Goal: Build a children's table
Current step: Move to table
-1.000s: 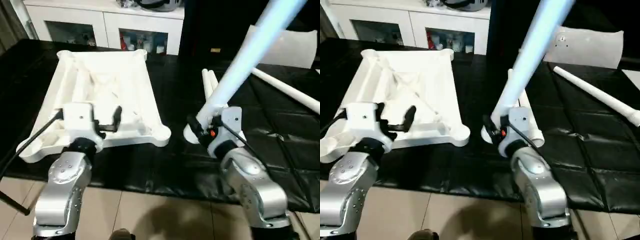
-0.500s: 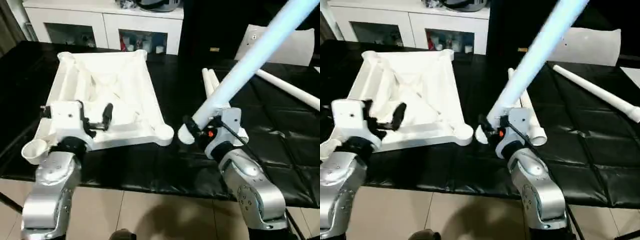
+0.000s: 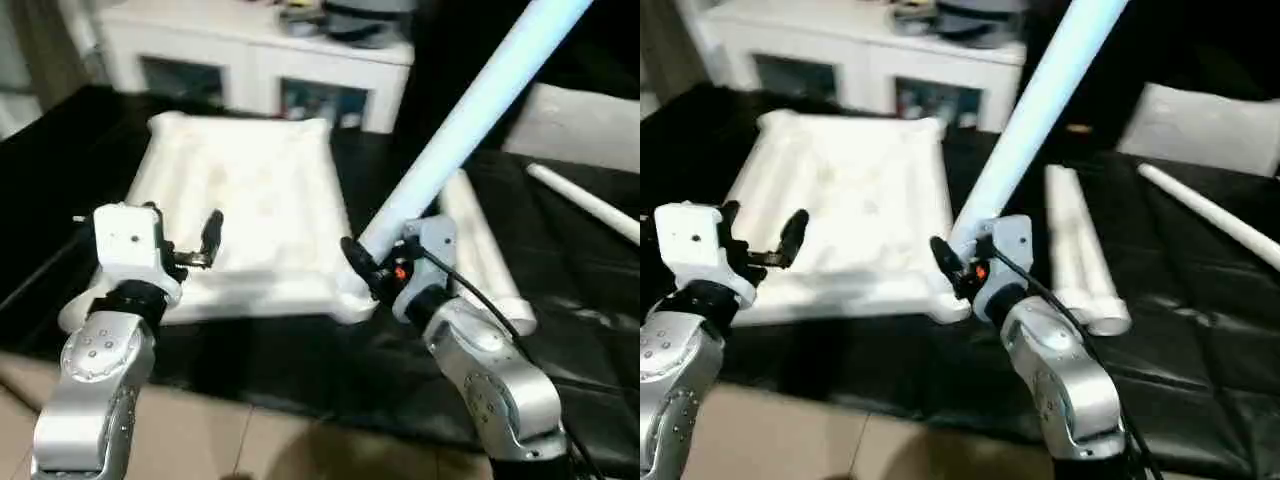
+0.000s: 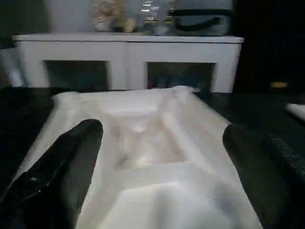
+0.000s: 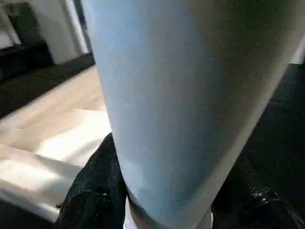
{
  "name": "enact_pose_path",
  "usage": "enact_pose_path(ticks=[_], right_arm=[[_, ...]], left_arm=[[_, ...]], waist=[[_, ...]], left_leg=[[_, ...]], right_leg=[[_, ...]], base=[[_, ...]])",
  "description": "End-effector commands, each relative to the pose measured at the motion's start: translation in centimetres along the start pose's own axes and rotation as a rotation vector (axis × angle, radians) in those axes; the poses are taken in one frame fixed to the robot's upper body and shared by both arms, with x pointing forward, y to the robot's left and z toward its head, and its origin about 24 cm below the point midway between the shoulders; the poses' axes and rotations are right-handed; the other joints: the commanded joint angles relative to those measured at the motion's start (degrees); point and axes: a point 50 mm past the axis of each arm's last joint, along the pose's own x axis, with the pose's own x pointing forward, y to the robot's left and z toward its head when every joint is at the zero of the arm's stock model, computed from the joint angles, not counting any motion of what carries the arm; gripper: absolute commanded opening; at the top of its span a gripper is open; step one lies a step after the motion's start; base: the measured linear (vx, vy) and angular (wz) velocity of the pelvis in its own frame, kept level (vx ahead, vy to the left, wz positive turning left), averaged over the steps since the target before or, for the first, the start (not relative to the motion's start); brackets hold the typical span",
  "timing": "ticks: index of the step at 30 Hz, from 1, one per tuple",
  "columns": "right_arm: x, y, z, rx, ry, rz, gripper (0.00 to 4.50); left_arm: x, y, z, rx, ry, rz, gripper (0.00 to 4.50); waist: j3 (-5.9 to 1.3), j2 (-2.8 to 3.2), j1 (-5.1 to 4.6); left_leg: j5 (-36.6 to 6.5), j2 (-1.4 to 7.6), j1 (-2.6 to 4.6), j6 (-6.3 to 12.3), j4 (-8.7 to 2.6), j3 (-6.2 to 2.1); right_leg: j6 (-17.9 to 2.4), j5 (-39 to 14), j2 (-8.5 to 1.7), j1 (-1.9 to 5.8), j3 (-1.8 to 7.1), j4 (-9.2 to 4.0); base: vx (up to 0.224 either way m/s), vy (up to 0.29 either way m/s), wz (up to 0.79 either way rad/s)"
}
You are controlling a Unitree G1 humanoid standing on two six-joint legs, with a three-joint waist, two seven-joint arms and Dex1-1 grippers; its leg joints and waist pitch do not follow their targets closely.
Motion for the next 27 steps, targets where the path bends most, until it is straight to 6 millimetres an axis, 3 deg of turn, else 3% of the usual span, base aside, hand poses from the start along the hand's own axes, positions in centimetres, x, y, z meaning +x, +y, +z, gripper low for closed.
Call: enact_pose_path(ticks=[1, 2, 3, 4, 5, 6, 7, 8, 9, 10, 11, 12, 13, 14, 15, 16, 17, 18, 19, 20, 21, 22, 23, 25, 27], right_arm=[[-0.1, 0.1, 0.8, -0.009, -0.044, -0.013, 1.9], [-0.2, 0.1, 0.8, -0.017, -0.044, -0.022, 1.9], [-0.3, 0.1, 0.8, -0.024, -0.045, -0.029, 1.9], [-0.4, 0.1, 0.7, -0.023, -0.045, -0.031, 1.9], [-0.6, 0.1, 0.7, -0.028, -0.044, -0.036, 1.9], [-0.8, 0.1, 0.7, -0.029, -0.045, -0.04, 1.9], [-0.9, 0.1, 0.6, -0.031, -0.045, -0.043, 1.9], [-1.0, 0.0, 0.6, -0.029, -0.045, -0.048, 1.9], [-1.1, -0.2, 0.6, -0.029, -0.043, -0.06, 1.9], [-1.2, -0.4, 0.5, -0.031, -0.041, -0.075, 1.9], [-1.2, -0.5, 0.5, -0.034, -0.04, -0.082, 1.9], [-1.2, -0.6, 0.6, -0.045, -0.041, -0.088, 1.9], [-1.2, -0.7, 0.6, -0.034, -0.047, -0.086, 1.9], [-1.1, -0.8, 0.7, -0.027, -0.052, -0.085, 1.9], [-1.1, -0.8, 0.7, -0.027, -0.052, -0.085, 1.9], [-1.1, -0.8, 0.8, -0.033, -0.051, -0.081, 1.9], [-1.1, -0.8, 0.9, -0.034, -0.052, -0.078, 1.9], [-1.1, -1.0, 1.0, -0.045, -0.055, -0.081, 1.9], [-1.2, -0.9, 1.0, -0.044, -0.048, -0.064, 1.9], [-1.2, -1.0, 1.0, -0.044, -0.048, -0.064, 1.9], [-1.4, -1.1, 1.1, -0.031, -0.053, -0.068, 1.9], [-1.4, -1.1, 1.1, -0.031, -0.053, -0.068, 1.9], [-1.5, -1.2, 1.1, -0.025, -0.057, -0.071, 1.9], [-1.7, -1.5, 1.3, -0.02, -0.076, -0.076, 1.9], [-1.7, -1.6, 1.3, -0.031, -0.07, -0.076, 1.9]], left_arm=[[0.0, 0.1, 0.3, 0.012, -0.016, -0.026, 4.5], [0.0, 0.1, 0.2, 0.017, -0.012, -0.035, 4.5], [0.0, 0.1, 0.0, 0.024, -0.007, -0.041, 4.5], [0.1, 0.1, -0.2, 0.019, 0.001, -0.038, 4.5], [0.2, 0.1, -0.3, 0.004, -0.007, -0.035, 4.5], [0.2, 0.0, -0.4, -0.012, -0.003, -0.033, 4.5], [0.3, 0.0, -0.4, -0.021, 0.0, -0.033, 4.5], [0.3, -0.1, -0.4, -0.021, 0.001, -0.044, 4.5], [0.4, -0.4, -0.4, -0.004, 0.005, -0.074, 4.5], [0.5, -0.7, -0.4, 0.006, 0.01, -0.116, 4.5], [0.5, -0.8, -0.5, 0.01, 0.015, -0.136, 4.5], [0.6, -0.9, -0.6, 0.028, 0.023, -0.154, 4.5], [0.6, -1.0, -0.5, 0.026, 0.021, -0.177, 4.5], [0.8, -1.1, -0.5, 0.033, 0.024, -0.212, 4.5], [0.8, -1.1, -0.5, 0.034, 0.025, -0.214, 4.5], [1.0, -1.2, -0.5, 0.037, 0.028, -0.245, 4.5], [1.1, -1.3, -0.5, 0.036, 0.037, -0.269, 4.5], [1.5, -1.7, -0.5, 0.047, 0.054, -0.337, 4.5], [1.5, -2.1, -0.6, 0.049, 0.065, -0.391, 4.5], [1.5, -2.1, -0.6, 0.05, 0.067, -0.396, 4.5], [1.4, -2.9, -0.8, 0.069, 0.094, -0.503, 4.5], [1.4, -2.9, -0.8, 0.069, 0.094, -0.503, 4.5], [1.2, -3.4, -1.0, 0.063, 0.11, -0.568, 4.5], [0.6, -4.3, -1.4, 0.047, 0.155, -0.696, 4.5], [0.2, -4.7, -1.7, 0.056, 0.191, -0.774, 4.5]], waist=[[-2.83, -0.29, 2.0], [-2.97, -0.3, 1.88], [-3.57, 1.71, 2.06], [-3.86, 4.63, 1.22], [-3.27, 5.03, 0.09], [-3.84, 5.51, -2.25], [-5.41, 5.53, -2.79], [-5.75, 5.23, -2.93], [-5.78, 4.03, -2.26], [-6.09, 2.12, -1.78], [-6.02, 1.28, -1.34], [-5.59, 0.75, -0.93], [-6.06, 0.99, -0.6], [-5.54, 1.61, -0.91], [-5.54, 1.61, -0.91], [-4.7, 2.82, -1.36], [-4.32, 3.26, -1.56], [-3.86, 3.31, -1.79], [-3.13, 3.27, -1.86], [-2.82, 3.0, -1.93], [-2.41, 3.43, -1.8], [-2.39, 3.03, -1.92], [-2.54, 3.0, -1.92], [-2.94, 3.37, -1.8], [-2.97, 3.48, -1.85]], left_leg=[[-2.56, 2.04, -6.15, 1.97, 1.94, -2.25], [-0.84, 1.93, -6.75, 1.73, 1.16, -2.25], [3.78, 2.32, -6.01, 1.82, -2.53, -1.87], [4.95, 3.55, -2.01, 0.46, -6.78, -1.48], [1.16, 4.6, -1.12, 1.8, -8.25, -3.16], [-2.43, 8.54, 4.45, 7.22, -9.1, -7.7], [10.15, 10.36, 7.22, 16.19, -6.86, -10.25], [22.52, 10.59, 7.21, 20.29, -5.48, -10.59], [47.62, 10.21, 5.43, 22.78, -2.74, -9.71], [50.39, 5.0, 1.61, 15.88, -0.21, -5.96], [45.23, 1.96, -0.6, 11.58, -0.03, -3.93], [31.56, 0.32, -3.69, 5.64, -1.66, -2.49], [19.87, 0.7, -3.84, 0.71, -3.15, -2.38], [11.51, 1.45, -3.28, -2.61, -4.52, -2.59], [11.51, 1.45, -3.28, -2.61, -4.52, -2.59], [2.71, 2.87, -2.54, -6.6, -6.07, -3.04], [-0.68, 3.23, -2.37, -7.82, -6.53, -3.16], [-6.28, 3.72, -1.81, -9.26, -7.14, -2.94], [-11.69, 3.92, -1.64, -9.75, -7.81, -2.73], [-14.82, 3.93, -1.33, -9.58, -8.01, -2.56], [-19.25, 3.91, -0.75, -9.07, -8.15, -2.45], [-19.33, 3.9, -0.76, -8.82, -8.24, -2.31], [-18.53, 3.9, -0.92, -8.61, -8.3, -2.32], [-14.57, 4.13, -1.17, -8.23, -8.31, -1.93], [-14.97, 4.1, -1.36, -8.33, -8.44, -1.72]], right_leg=[[-7.39, -36.92, -11.07, 6.0, 9.04, -10.32], [-9.12, -32.06, -9.4, 6.13, 7.63, -9.78], [-11.55, -21.66, -5.9, 5.85, 4.37, -8.88], [-10.1, -14.81, -1.93, 3.74, 0.29, -7.94], [-8.53, -12.01, 0.15, 2.41, -0.74, -6.14], [-6.82, -7.28, 1.36, -2.89, -1.24, 0.0], [-3.54, -1.89, -0.26, -6.44, -0.29, 2.87], [-1.29, 1.25, -1.01, -7.73, 0.36, 3.39], [1.42, 10.6, -3.66, -9.03, 3.04, 1.99], [1.06, 23.02, -5.25, -7.06, 5.21, -1.63], [0.41, 31.11, -4.37, -5.3, 5.57, -1.14], [-1.65, 44.37, -4.15, -2.39, 5.97, -0.46], [-1.4, 48.33, -3.67, -1.11, 4.99, -0.39], [-2.18, 42.28, -3.25, -1.1, 4.17, -1.03], [-2.18, 42.28, -3.25, -1.1, 4.17, -1.03], [-4.75, 25.06, -2.78, -1.35, 3.47, -2.28], [-5.82, 18.47, -2.62, -1.5, 3.29, -2.6], [-7.43, 8.19, -2.61, -1.66, 3.51, -3.43], [-8.16, -1.2, -2.59, -2.02, 3.81, -4.13], [-8.08, -6.65, -2.62, -2.37, 3.98, -4.64], [-7.1, -18.77, -3.26, -2.91, 4.45, -5.63], [-6.68, -20.65, -3.3, -2.97, 4.55, -5.99], [-6.4, -21.18, -3.37, -2.85, 4.62, -5.96], [-6.73, -17.01, -3.26, -3.09, 4.8, -5.65], [-7.48, -14.39, -2.93, -3.2, 4.61, -5.38]], base=[[0.137, -0.032, -0.09], [0.137, -0.032, -0.09], [0.145, 0.003, -0.01], [0.18, 0.08, 0.02], [0.18, 0.08, 0.02], [0.224, 0.089, 0.06], [0.2, 0.035, 0.12], [0.2, 0.035, 0.12], [0.09, 0.018, 0.13], [-0.008, 0.01, 0.19], [-0.008, 0.01, 0.19], [0.0, 0.0, 0.0], [0.016, -0.077, 0.0], [0.016, -0.077, 0.0], [-0.027, -0.069, 0.0], [-0.054, -0.052, -0.03], [-0.054, -0.052, -0.03], [-0.059, -0.027, -0.01], [-0.074, -0.006, 0.01], [-0.074, -0.006, 0.01], [-0.087, 0.004, 0.02], [-0.068, 0.004, -0.02], [-0.068, 0.004, -0.02], [-0.027, 0.0, -0.01], [0.0, 0.0, 0.0]])
